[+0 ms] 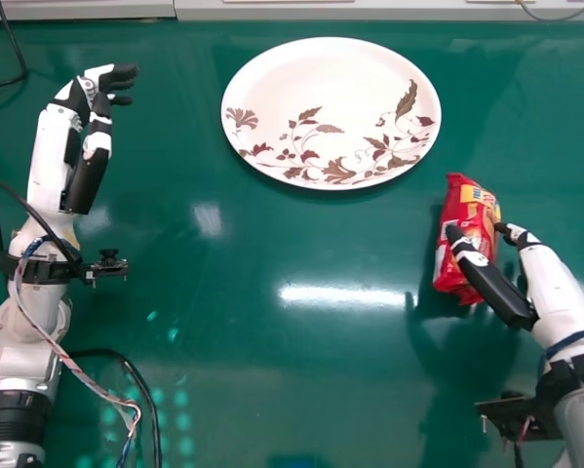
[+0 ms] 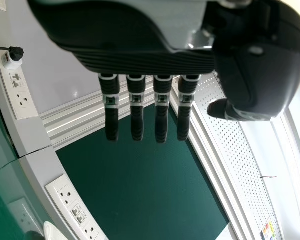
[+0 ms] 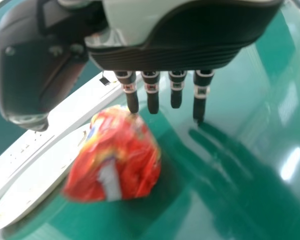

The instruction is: Pick up biscuit and place it in the plate

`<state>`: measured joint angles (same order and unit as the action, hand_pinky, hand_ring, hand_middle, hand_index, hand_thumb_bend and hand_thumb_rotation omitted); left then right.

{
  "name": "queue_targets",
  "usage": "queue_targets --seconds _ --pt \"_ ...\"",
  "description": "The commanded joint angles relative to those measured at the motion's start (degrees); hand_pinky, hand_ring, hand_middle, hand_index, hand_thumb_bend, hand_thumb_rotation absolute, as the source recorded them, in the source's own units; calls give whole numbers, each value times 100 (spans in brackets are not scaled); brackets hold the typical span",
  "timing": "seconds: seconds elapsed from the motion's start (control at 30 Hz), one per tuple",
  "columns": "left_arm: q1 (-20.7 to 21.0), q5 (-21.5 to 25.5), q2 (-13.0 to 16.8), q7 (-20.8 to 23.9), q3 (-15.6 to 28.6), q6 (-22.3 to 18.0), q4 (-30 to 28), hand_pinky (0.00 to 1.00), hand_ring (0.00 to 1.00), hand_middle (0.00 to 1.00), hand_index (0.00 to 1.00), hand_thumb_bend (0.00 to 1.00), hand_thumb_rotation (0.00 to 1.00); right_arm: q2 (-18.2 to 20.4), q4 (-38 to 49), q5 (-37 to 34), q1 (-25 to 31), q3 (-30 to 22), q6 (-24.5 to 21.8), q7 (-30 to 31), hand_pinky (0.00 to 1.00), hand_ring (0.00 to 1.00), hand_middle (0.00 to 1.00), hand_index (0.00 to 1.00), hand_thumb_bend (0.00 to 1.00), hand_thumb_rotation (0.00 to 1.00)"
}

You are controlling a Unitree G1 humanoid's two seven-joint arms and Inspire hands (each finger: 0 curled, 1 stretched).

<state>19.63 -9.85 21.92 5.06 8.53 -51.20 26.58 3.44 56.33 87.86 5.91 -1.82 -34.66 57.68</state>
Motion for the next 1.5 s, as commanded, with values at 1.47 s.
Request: queue_targets --seconds 1.47 --pt "-652 37 -793 27 -270 279 -786 71 81 81 81 11 18 -261 -1890 1782 -1770 -946 2027 2614 92 100 100 100 98 47"
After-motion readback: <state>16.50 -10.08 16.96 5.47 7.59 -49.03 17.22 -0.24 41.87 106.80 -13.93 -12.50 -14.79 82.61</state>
